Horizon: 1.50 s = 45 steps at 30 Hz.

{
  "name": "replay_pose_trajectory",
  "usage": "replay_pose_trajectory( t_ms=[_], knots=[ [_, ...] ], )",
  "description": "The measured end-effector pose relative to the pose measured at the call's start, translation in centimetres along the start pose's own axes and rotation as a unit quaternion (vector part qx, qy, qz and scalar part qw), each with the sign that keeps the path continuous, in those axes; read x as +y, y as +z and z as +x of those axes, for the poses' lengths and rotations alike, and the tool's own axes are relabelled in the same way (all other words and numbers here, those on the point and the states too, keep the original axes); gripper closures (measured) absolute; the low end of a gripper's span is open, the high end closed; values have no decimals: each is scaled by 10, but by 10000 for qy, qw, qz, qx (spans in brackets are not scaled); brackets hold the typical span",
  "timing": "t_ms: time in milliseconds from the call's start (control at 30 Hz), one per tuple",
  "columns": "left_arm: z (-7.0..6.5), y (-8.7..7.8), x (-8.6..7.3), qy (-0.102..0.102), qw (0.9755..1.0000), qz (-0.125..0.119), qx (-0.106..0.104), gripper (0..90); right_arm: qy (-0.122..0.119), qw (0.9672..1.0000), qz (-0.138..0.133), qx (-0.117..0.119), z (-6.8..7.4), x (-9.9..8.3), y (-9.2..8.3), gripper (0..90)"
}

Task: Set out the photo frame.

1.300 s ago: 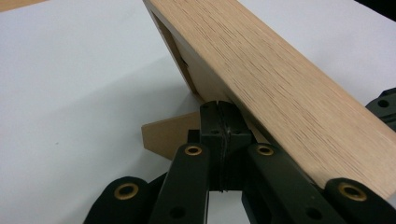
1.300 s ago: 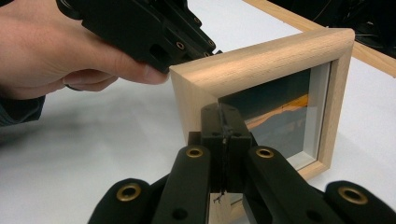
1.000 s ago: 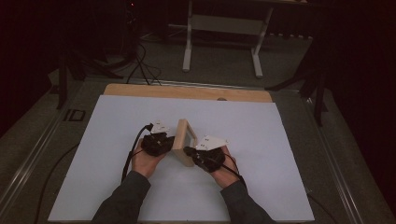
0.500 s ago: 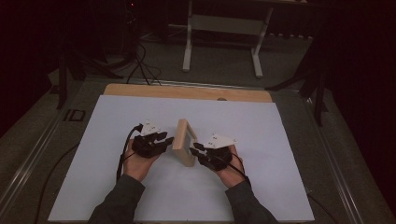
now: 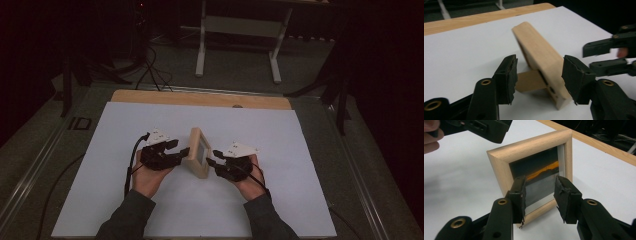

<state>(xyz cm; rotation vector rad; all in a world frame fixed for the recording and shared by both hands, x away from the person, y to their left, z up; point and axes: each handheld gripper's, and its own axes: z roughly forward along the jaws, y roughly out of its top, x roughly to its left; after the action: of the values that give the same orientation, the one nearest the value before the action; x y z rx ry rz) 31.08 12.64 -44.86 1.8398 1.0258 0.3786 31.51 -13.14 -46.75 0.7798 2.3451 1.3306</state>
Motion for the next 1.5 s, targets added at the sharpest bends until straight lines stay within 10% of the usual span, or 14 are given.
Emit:
replay_pose_trajectory(
  t_ms=[600, 1500],
  knots=[
    [-20, 18, -1, 97, 9998, 189, 50, 322, 113, 9999, -78, -91, -7, -3, -5, 600],
    [-23, 28, -5, -17, 9989, 455, 79, 457, 170, 9996, -164, -147, -11, -2, -11, 600]
  ],
)
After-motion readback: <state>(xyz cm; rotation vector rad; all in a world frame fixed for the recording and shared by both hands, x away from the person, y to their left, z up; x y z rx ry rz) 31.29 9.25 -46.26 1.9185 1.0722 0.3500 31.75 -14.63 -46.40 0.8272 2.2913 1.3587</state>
